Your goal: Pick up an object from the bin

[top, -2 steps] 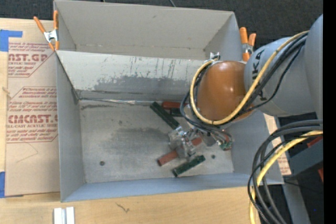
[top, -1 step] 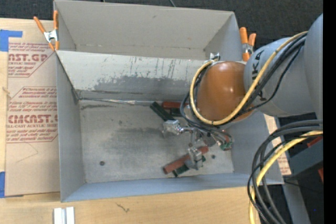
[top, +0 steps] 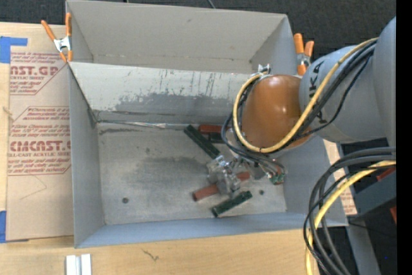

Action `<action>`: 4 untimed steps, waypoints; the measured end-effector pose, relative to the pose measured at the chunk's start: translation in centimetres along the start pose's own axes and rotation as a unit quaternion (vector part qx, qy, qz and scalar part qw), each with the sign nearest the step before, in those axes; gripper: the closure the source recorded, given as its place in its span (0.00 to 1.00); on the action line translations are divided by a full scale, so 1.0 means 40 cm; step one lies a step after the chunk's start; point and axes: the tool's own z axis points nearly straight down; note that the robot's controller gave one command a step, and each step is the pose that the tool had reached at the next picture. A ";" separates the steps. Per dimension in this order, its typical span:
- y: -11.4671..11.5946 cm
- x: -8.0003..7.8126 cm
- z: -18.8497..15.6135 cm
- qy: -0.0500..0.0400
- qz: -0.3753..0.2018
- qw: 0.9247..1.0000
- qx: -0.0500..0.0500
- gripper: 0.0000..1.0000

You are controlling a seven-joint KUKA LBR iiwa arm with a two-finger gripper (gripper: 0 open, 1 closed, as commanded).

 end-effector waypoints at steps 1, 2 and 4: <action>0.002 0.001 0.003 0.001 0.000 1.000 -0.001 0.00; 0.002 0.002 0.003 0.001 0.000 1.000 -0.001 0.00; -0.043 0.126 0.002 -0.001 -0.019 1.000 0.001 1.00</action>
Offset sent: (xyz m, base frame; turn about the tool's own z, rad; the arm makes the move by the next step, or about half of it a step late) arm 0.0000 0.0000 0.0000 0.0000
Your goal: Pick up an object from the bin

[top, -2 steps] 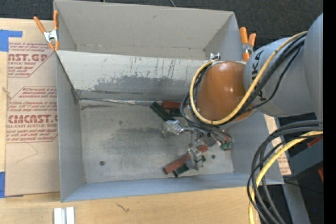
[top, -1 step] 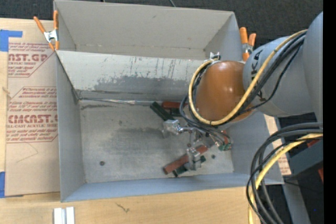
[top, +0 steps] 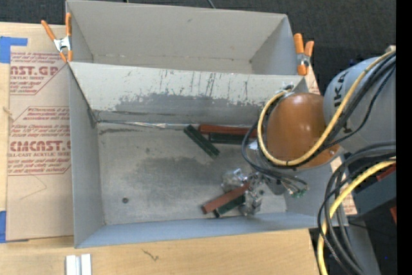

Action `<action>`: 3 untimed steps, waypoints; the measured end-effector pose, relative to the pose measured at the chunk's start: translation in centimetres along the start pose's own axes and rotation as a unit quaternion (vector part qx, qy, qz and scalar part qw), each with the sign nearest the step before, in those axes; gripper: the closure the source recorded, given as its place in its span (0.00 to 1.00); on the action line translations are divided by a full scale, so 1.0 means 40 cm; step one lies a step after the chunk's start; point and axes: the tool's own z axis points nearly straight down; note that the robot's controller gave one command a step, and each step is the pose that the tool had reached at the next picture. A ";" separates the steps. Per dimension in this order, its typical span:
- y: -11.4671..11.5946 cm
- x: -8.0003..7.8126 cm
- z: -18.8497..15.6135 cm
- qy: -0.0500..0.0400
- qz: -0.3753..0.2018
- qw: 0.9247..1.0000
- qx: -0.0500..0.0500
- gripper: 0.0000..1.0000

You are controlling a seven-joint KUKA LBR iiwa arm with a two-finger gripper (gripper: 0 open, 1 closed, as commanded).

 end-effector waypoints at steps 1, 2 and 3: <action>0.000 0.000 0.000 0.000 0.000 1.000 0.000 1.00; -0.103 -0.098 -0.377 0.001 0.005 1.000 -0.001 1.00; -0.103 -0.098 -0.376 0.002 0.005 1.000 -0.001 1.00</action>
Offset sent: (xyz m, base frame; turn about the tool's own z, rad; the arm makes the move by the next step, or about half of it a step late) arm 0.0530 -0.0170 0.1513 0.0087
